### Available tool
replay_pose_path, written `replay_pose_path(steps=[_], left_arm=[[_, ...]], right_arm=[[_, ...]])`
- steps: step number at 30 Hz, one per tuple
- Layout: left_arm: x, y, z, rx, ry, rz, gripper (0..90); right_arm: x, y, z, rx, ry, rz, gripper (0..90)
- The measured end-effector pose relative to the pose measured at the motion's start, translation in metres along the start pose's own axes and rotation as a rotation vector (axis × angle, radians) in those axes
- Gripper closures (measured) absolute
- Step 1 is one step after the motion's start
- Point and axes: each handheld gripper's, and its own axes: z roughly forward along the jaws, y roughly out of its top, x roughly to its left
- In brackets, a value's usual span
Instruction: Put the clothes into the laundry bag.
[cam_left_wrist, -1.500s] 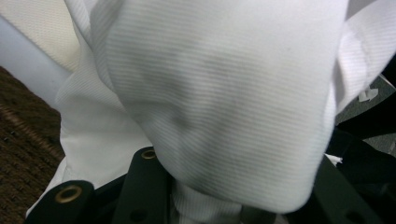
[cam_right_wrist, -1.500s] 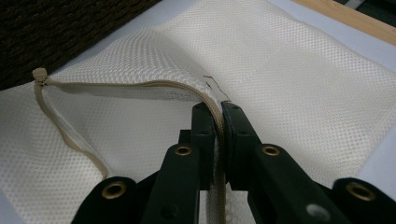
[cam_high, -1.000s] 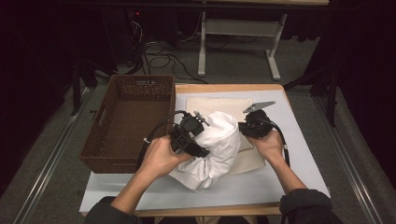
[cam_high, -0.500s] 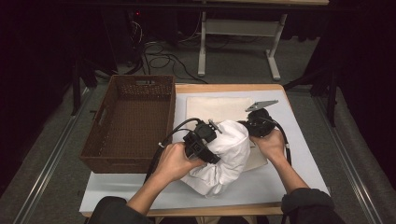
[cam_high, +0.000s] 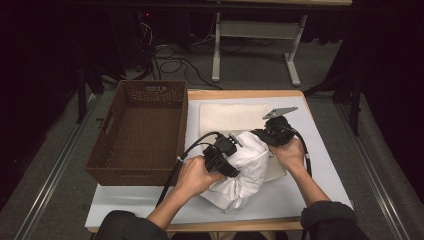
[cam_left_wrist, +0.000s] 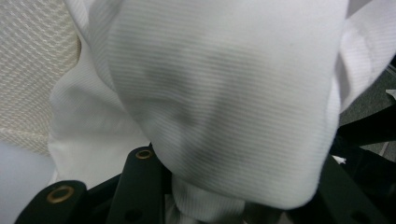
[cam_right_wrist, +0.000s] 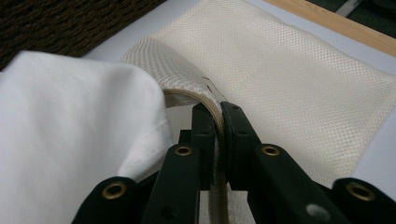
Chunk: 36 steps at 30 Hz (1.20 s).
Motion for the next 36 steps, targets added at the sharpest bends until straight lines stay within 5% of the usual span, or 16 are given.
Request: replay_pose_path(steps=[12,26,36], left_arm=[[0.006,0.001,0.025,-0.017,0.034,-0.025,51.4],[0.005,-0.002,0.022,-0.095,0.134,-0.007,46.0],[0.012,0.002,0.034,-0.024,0.119,-0.013,60.5]], right_arm=[[0.001,0.000,-0.001,-0.008,-0.002,-0.013,85.9],[0.000,0.000,0.002,0.029,0.014,0.000,86.9],[0.005,0.004,0.000,0.040,0.019,-0.037,87.3]])
